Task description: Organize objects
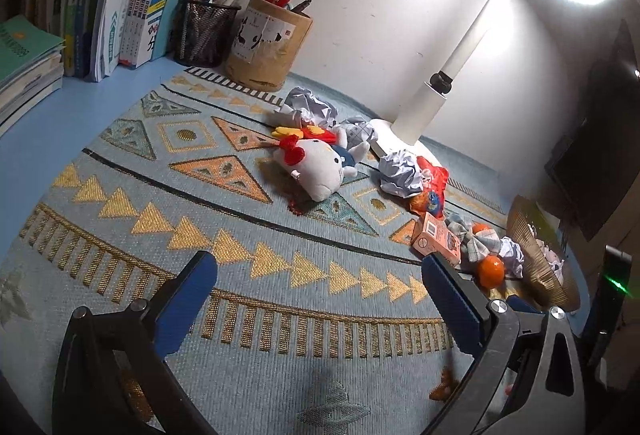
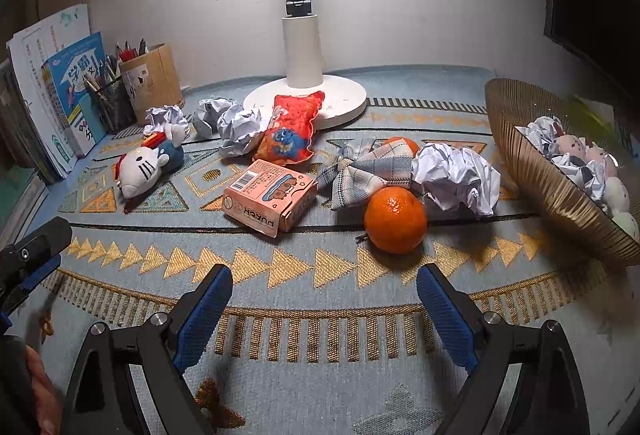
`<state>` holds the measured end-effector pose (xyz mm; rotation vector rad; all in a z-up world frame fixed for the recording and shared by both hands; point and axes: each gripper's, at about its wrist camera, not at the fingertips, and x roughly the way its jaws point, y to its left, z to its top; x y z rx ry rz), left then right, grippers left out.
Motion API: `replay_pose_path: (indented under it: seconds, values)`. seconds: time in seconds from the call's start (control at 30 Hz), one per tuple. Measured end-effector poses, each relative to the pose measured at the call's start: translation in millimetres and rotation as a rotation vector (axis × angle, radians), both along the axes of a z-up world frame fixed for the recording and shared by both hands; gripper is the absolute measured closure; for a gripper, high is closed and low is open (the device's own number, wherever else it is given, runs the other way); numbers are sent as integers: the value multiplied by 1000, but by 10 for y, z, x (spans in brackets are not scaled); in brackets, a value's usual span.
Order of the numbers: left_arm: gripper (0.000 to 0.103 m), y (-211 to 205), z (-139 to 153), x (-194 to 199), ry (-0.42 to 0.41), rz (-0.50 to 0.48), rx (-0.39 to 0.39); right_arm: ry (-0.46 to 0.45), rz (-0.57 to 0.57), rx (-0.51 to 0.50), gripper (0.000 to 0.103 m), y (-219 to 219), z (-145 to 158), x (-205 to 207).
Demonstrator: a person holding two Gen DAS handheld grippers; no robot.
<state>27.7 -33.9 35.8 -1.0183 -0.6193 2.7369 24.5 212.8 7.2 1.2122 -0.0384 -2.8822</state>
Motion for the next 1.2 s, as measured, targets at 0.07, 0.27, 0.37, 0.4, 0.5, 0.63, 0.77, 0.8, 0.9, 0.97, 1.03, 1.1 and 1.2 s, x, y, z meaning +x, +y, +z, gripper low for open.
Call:
replay_pose_path:
  seconds: [0.07, 0.27, 0.37, 0.4, 0.5, 0.63, 0.77, 0.8, 0.9, 0.97, 1.03, 1.1, 1.2]
  values:
    - [1, -9, -6, -2, -1, 1, 5, 0, -1, -1, 10, 6, 0, 1]
    - [1, -59, -24, -6, -8, 12, 32, -1, -2, -3, 10, 8, -1, 3]
    - [1, -83, -31, -17, -13, 15, 47, 0, -2, -4, 10, 10, -1, 1]
    - [1, -87, -34, -20, -15, 16, 50, -1, -2, -3, 10, 10, -1, 1]
    - [1, -92, -36, -24, -16, 18, 54, -1, -1, -3, 10, 9, -2, 2]
    - [1, -89, -37, -24, -16, 17, 53, 0, -2, -4, 10, 7, -3, 3]
    - [1, -94, -40, -25, -19, 18, 58, 0, -1, -3, 10, 8, -4, 3]
    - [1, -97, -42, -25, -20, 18, 60, 0, -1, -4, 10, 9, -4, 3]
    - [1, -117, -52, -34, -26, 17, 71, 0, -1, -4, 10, 8, -3, 5]
    - [1, -129, -58, -37, -27, 17, 78, 0, 0, -4, 10, 10, -5, 5]
    - [1, -131, -59, -43, -29, 15, 82, 0, 0, -5, 10, 9, -5, 10]
    - [1, -124, -60, -46, -31, 13, 82, 0, 1, -6, 10, 5, 2, 9]
    - [1, -117, -55, -42, -31, 12, 80, 1, 4, -10, 10, 3, 11, 11]
